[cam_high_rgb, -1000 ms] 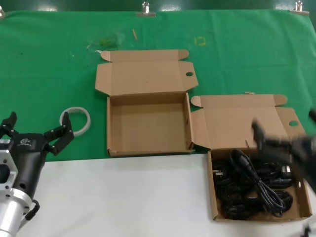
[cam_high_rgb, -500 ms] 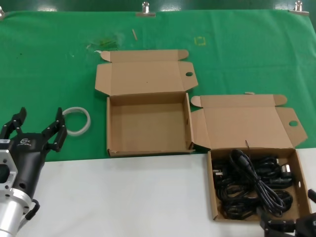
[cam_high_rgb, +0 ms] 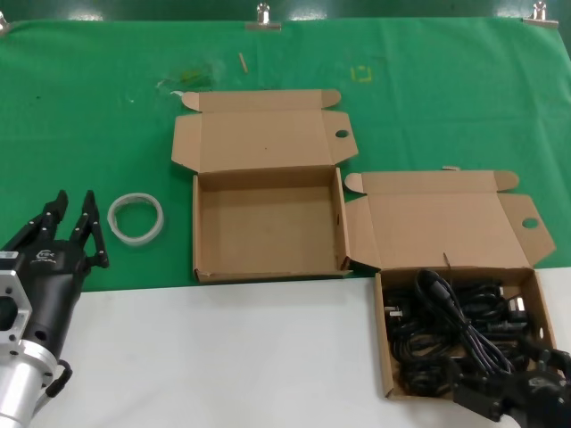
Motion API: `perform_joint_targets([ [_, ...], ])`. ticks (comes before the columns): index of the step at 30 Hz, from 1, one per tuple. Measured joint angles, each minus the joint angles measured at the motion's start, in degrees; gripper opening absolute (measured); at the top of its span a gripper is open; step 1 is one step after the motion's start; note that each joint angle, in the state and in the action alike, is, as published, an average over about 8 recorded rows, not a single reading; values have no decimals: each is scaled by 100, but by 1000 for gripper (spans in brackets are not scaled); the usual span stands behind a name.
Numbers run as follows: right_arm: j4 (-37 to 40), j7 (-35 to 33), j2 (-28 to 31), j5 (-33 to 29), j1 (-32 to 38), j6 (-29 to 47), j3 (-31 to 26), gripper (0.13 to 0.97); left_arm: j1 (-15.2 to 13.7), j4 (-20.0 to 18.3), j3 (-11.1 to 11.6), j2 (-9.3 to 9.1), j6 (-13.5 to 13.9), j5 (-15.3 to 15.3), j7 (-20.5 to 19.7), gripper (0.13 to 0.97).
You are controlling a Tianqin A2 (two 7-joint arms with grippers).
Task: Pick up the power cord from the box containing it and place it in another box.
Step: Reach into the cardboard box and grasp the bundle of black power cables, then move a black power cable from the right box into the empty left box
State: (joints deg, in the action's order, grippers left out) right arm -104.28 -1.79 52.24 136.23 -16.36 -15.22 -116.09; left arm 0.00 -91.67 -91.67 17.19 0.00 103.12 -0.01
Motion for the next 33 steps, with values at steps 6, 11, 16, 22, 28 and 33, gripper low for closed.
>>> perform_joint_targets([
  [6, 412, -136, -25, 245, 708, 41, -574, 753, 0, 0, 0, 0, 0, 0, 0, 242],
  [11, 575, -226, -23, 357, 1053, 32, -890, 703, 0, 0, 0, 0, 0, 0, 0, 210],
  [16, 702, -268, -63, 382, 1214, 8, -1041, 578, 0, 0, 0, 0, 0, 0, 0, 178],
  [22, 795, -284, -135, 335, 1252, -25, -1083, 453, 0, 0, 0, 0, 0, 0, 0, 145],
  [28, 768, -300, -165, 221, 1159, -82, -997, 336, 0, 0, 0, 0, 0, 0, 0, 140],
  [33, 596, -354, -124, 61, 985, -198, -808, 257, 0, 0, 0, 0, 0, 0, 0, 140],
])
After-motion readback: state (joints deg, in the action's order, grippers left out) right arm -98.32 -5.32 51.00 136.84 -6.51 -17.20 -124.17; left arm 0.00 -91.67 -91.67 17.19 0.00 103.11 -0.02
